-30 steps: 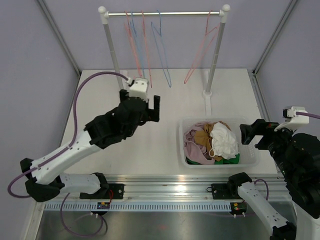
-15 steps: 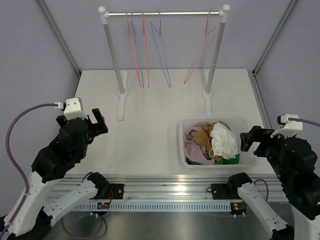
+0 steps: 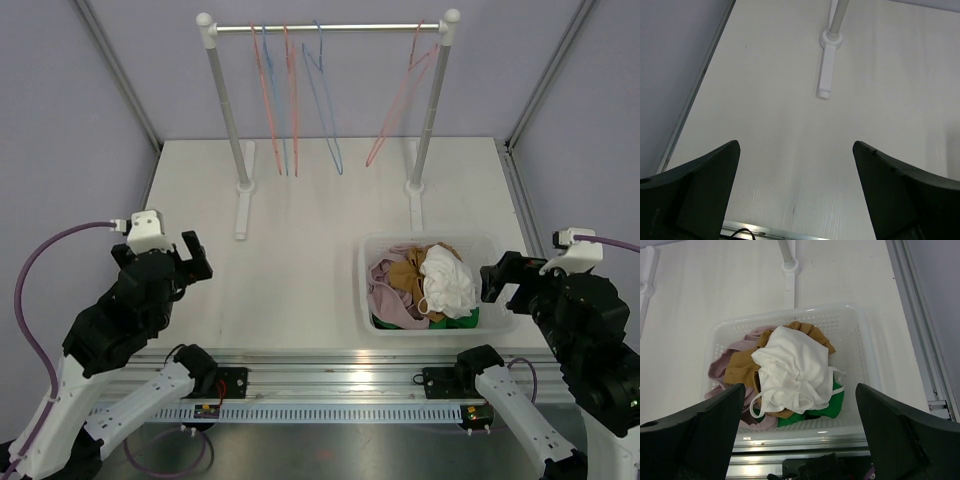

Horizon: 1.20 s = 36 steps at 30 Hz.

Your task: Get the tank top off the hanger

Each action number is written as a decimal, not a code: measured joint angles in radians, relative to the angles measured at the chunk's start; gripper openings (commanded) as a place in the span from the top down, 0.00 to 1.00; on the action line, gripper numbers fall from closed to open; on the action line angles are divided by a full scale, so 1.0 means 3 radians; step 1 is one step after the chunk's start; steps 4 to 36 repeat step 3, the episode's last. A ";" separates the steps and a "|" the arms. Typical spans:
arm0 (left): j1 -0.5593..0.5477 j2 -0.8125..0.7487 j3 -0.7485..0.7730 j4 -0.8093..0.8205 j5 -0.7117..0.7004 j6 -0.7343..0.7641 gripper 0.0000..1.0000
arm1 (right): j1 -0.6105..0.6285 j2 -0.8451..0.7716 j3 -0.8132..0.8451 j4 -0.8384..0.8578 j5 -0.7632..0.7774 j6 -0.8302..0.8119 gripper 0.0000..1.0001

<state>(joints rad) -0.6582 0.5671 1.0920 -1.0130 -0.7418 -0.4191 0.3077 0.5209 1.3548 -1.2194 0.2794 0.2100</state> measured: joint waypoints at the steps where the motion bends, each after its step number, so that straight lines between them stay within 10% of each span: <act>1: 0.0000 -0.0011 -0.0010 0.0003 -0.0001 0.0000 0.01 | 0.0000 0.0000 -0.0009 -0.0001 0.0000 0.0000 0.01; 36: 0.0000 -0.0038 -0.0022 0.0006 -0.0003 0.0000 0.01 | 0.0000 0.0000 -0.0019 -0.0001 0.0000 0.0001 0.00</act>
